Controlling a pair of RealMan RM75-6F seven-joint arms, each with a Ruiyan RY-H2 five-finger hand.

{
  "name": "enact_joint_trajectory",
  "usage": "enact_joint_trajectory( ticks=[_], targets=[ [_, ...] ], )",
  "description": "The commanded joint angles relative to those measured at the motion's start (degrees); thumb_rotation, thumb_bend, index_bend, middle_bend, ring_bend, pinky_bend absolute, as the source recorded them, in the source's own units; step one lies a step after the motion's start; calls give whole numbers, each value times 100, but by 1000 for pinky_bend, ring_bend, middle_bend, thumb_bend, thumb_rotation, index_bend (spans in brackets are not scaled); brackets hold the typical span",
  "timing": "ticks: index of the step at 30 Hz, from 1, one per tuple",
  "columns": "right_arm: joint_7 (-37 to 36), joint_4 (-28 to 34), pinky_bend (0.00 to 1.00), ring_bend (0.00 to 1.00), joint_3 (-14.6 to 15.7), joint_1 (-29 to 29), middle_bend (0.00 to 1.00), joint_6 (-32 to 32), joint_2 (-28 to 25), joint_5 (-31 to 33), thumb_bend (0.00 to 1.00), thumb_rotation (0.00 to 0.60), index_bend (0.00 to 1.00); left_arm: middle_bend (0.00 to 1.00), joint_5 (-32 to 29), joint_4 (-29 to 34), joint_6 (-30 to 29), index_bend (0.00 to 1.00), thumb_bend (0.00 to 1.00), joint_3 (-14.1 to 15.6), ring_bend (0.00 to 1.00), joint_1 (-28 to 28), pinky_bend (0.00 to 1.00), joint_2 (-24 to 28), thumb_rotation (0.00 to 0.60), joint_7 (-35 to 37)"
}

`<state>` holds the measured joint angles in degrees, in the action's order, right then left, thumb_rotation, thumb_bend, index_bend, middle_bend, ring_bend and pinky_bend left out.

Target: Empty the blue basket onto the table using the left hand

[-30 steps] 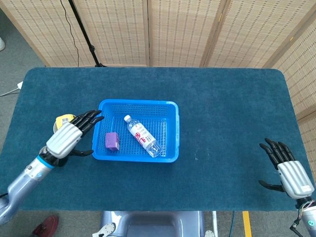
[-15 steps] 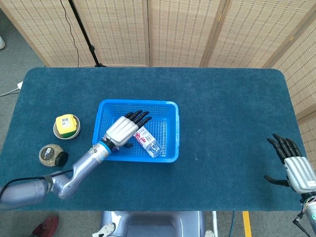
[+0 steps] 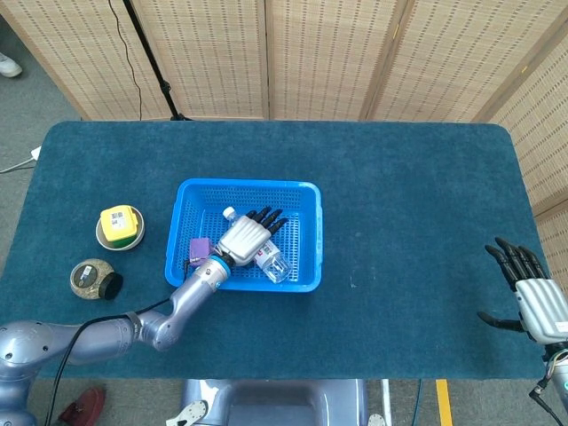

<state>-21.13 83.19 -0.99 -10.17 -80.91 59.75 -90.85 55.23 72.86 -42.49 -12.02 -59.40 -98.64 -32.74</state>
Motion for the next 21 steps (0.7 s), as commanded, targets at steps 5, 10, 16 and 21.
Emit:
enact_joint_trajectory(
  ticks=[5,10,16,21],
  targets=[
    [4,-10,0,0,0,-6,13,19,7,1,0,600,26,357,-278,-236,31,474,227,92,335,-98,476,-198,600,-177],
    [1,-3,0,0,4,-4,14,14,3,-12,0,600,24,511,-328,-247,-90,652,306,112,465,-131,549,-244,600,-262],
    [-2,19,0,0,14,9,15,-31,-8,-57,0,600,24,529,-135,118,-487,671,326,2,481,-47,551,-39,600,-150],
    [23,53,0,0,38,20,15,-71,-12,-121,0,600,24,529,542,978,-987,671,326,-141,481,207,551,579,600,397]
  ],
)
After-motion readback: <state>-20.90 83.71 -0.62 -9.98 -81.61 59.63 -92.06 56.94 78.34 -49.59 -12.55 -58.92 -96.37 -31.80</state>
